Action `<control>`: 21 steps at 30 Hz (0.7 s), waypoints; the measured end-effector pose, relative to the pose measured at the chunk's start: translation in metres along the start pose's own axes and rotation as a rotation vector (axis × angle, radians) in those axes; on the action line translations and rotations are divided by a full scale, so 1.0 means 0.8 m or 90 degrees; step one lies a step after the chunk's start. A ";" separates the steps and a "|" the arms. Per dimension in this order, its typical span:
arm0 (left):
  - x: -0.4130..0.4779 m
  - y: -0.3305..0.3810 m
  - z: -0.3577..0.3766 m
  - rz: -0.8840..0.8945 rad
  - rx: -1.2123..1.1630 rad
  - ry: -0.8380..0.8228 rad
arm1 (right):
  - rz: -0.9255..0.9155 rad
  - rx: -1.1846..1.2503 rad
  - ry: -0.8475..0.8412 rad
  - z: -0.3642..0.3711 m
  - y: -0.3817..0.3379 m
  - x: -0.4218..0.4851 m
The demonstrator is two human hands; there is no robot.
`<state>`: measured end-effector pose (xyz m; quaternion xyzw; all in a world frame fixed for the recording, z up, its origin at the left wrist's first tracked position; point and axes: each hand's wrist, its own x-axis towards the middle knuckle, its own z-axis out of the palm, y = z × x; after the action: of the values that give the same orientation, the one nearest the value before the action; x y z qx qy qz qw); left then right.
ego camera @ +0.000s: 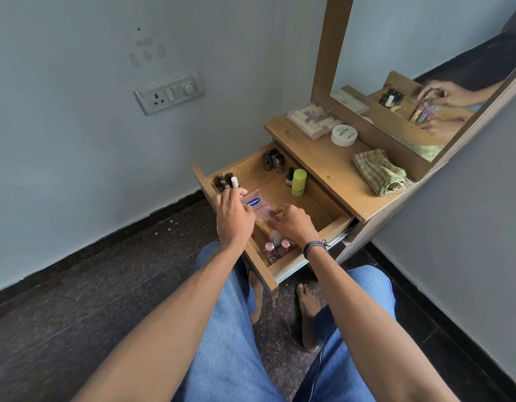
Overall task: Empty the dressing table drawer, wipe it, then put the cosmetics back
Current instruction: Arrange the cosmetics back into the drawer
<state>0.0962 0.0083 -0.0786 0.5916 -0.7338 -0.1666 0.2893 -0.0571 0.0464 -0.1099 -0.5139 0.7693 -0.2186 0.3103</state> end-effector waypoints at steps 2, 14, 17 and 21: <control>0.000 0.001 -0.001 0.000 0.001 0.002 | 0.001 -0.008 -0.005 0.000 -0.001 0.000; 0.004 -0.001 0.002 -0.001 -0.015 0.002 | 0.021 0.009 0.018 0.001 -0.004 0.002; 0.003 -0.002 0.002 -0.007 -0.047 0.016 | 0.032 0.028 0.042 0.002 -0.004 0.002; 0.001 -0.003 0.004 -0.003 -0.061 0.037 | 0.019 0.038 0.099 0.003 -0.002 -0.002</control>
<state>0.0963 0.0063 -0.0823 0.5833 -0.7148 -0.1850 0.3385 -0.0539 0.0468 -0.1101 -0.4746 0.7917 -0.2760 0.2681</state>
